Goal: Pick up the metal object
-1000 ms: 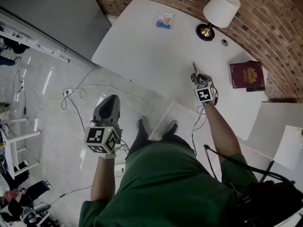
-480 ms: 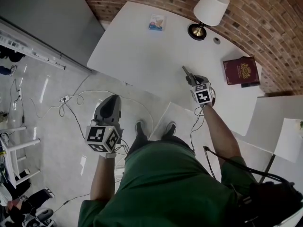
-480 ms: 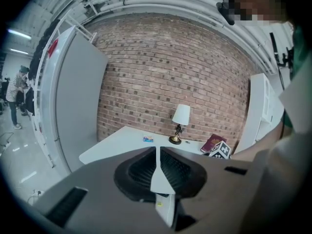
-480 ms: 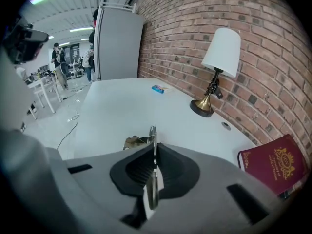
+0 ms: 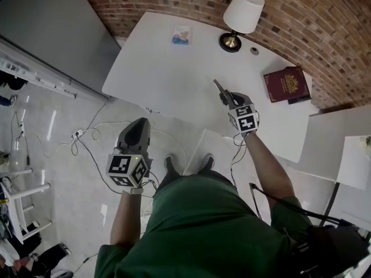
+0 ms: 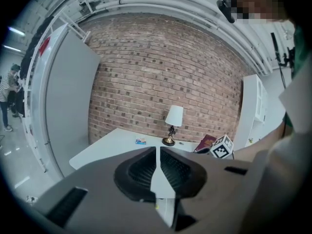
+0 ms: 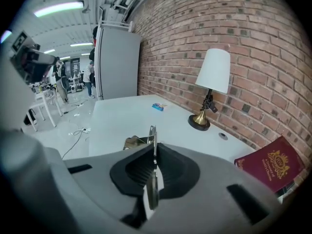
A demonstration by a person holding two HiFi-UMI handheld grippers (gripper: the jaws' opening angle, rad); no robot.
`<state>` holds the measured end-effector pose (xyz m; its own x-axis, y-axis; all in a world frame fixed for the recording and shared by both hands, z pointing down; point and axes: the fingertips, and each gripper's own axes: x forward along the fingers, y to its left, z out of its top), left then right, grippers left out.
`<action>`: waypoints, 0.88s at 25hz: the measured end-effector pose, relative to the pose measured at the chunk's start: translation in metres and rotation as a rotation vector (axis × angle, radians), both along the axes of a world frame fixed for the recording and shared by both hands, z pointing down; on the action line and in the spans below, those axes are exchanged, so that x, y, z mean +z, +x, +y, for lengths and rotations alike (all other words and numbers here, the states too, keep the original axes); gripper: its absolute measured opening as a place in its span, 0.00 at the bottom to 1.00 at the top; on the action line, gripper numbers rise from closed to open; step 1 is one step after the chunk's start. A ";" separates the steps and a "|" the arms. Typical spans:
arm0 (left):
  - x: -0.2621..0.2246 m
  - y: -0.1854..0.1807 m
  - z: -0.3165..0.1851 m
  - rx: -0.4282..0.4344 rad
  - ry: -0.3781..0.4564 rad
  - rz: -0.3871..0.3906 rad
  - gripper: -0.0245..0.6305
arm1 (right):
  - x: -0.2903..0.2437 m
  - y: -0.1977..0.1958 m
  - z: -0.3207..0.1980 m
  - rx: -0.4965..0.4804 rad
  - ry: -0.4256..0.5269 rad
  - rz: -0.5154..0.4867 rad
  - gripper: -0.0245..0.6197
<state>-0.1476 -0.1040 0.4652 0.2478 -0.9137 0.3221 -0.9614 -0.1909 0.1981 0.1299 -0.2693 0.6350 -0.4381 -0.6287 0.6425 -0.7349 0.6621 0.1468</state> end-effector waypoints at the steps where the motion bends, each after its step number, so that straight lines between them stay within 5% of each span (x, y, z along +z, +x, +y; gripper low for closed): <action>1: -0.001 0.002 -0.001 0.007 0.002 0.001 0.07 | -0.007 -0.001 0.001 0.002 0.007 -0.016 0.05; 22: -0.021 0.039 -0.016 0.152 0.052 0.016 0.07 | -0.210 -0.020 0.048 0.075 0.200 -0.545 0.05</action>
